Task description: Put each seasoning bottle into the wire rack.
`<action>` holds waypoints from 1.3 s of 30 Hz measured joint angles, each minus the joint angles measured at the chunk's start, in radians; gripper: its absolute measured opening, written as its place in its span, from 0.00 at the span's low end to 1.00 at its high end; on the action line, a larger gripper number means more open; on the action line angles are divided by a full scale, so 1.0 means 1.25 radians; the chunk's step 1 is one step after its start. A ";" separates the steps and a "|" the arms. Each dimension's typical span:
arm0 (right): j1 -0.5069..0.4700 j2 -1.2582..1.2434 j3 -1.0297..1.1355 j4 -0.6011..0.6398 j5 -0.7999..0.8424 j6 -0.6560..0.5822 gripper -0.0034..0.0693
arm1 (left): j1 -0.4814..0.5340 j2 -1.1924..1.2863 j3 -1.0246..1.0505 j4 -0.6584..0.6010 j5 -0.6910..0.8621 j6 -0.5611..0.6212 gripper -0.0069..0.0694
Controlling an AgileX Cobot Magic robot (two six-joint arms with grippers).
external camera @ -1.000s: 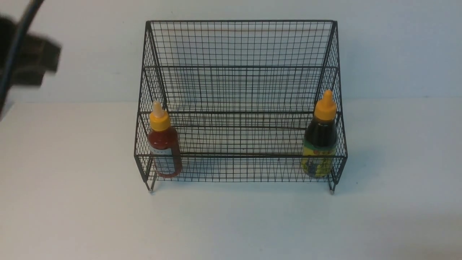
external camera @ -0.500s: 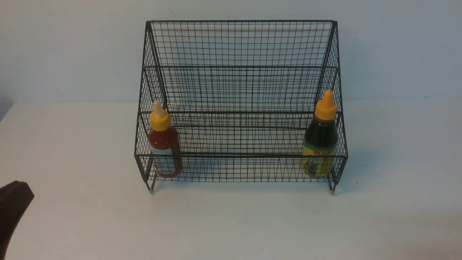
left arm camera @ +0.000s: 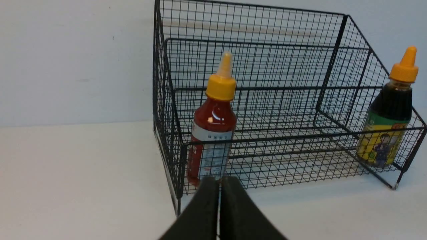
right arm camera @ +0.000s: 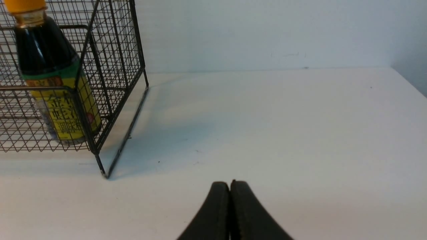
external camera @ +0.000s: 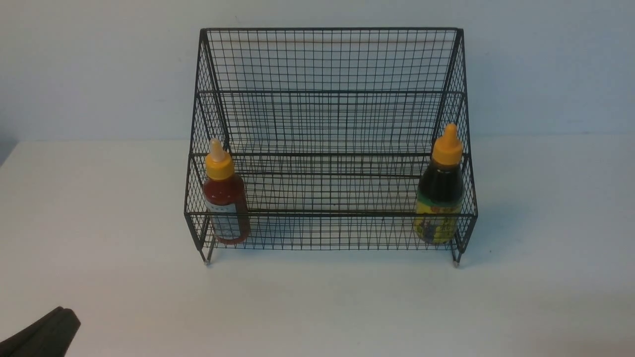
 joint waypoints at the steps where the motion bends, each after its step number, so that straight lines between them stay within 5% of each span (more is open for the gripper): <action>1: 0.000 0.000 0.000 0.000 0.000 0.000 0.03 | 0.000 0.000 0.003 0.000 0.000 0.009 0.08; 7: 0.000 0.000 0.000 0.000 0.000 0.000 0.03 | 0.037 0.000 0.029 -0.064 0.041 0.127 0.08; 12: 0.000 0.000 0.000 0.000 0.000 0.000 0.03 | 0.160 -0.010 0.043 -0.136 0.058 0.263 0.08; 21: 0.000 0.000 0.000 0.000 0.000 0.000 0.03 | 0.314 -0.058 0.044 -0.147 0.196 0.287 0.08; 39: 0.000 0.000 0.000 0.000 0.000 0.000 0.03 | 0.270 -0.058 0.044 -0.147 0.206 0.287 0.08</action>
